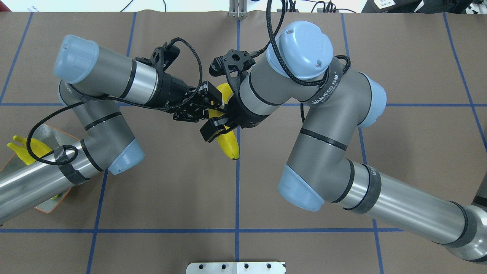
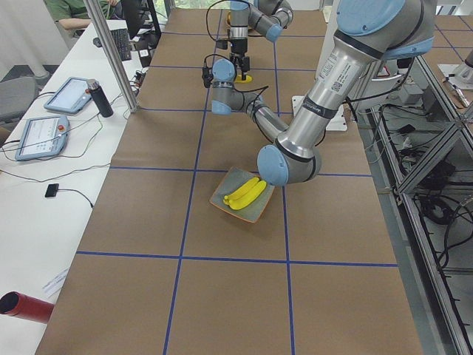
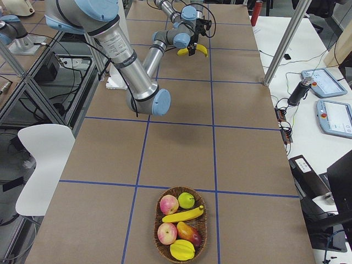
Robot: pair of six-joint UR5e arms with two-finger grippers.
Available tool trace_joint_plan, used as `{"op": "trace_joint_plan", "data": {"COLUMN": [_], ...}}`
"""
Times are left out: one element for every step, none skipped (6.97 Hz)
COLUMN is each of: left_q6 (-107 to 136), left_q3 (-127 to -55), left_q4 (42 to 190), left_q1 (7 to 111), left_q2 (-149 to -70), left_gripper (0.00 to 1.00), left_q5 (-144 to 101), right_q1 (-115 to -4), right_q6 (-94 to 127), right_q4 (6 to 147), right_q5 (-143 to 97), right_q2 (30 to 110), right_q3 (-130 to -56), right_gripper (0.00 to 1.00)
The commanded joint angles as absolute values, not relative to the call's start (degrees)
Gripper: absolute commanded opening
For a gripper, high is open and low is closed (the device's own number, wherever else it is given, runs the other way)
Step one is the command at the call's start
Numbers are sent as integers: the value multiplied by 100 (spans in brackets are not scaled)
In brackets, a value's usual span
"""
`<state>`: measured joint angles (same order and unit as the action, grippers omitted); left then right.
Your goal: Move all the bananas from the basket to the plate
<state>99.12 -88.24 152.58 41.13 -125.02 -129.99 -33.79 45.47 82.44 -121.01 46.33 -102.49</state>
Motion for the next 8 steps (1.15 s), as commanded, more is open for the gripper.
{"op": "trace_joint_plan", "data": {"left_q6": [9905,9905,9905,9914,9914,9940,10184,10769], "left_q3": [-8711,-8597,-8500,-8456,-8420,-8385,-8402,-8481], "left_q4": [15258,15267,15267,15258,15258,15258,15275,15389], "left_q1": [4105,4113,4113,4113,4131,4218,4358,4499], "left_q2": [-12507,-12524,-12516,-12498,-12481,-12463,-12298,-12183], "left_gripper": [0,0,0,0,0,0,0,0], "left_q5": [-12999,-12990,-12999,-12990,-12990,-12990,-12999,-12999], "right_q1": [-3506,-3568,-3586,-3629,-3726,-3979,-4234,-4523], "right_q6": [4553,4553,4553,4553,4744,4929,4931,4931], "right_q4": [8244,8253,8253,8279,8323,8367,8576,8813], "right_q5": [-12364,-12479,-12480,-12480,-12480,-12498,-12629,-12856], "right_q2": [4764,4833,5069,5193,5307,5570,5781,5896], "right_q3": [-10511,-10634,-10878,-11046,-11109,-11118,-11153,-11127], "right_gripper": [99,99,99,99,99,99,99,99]}}
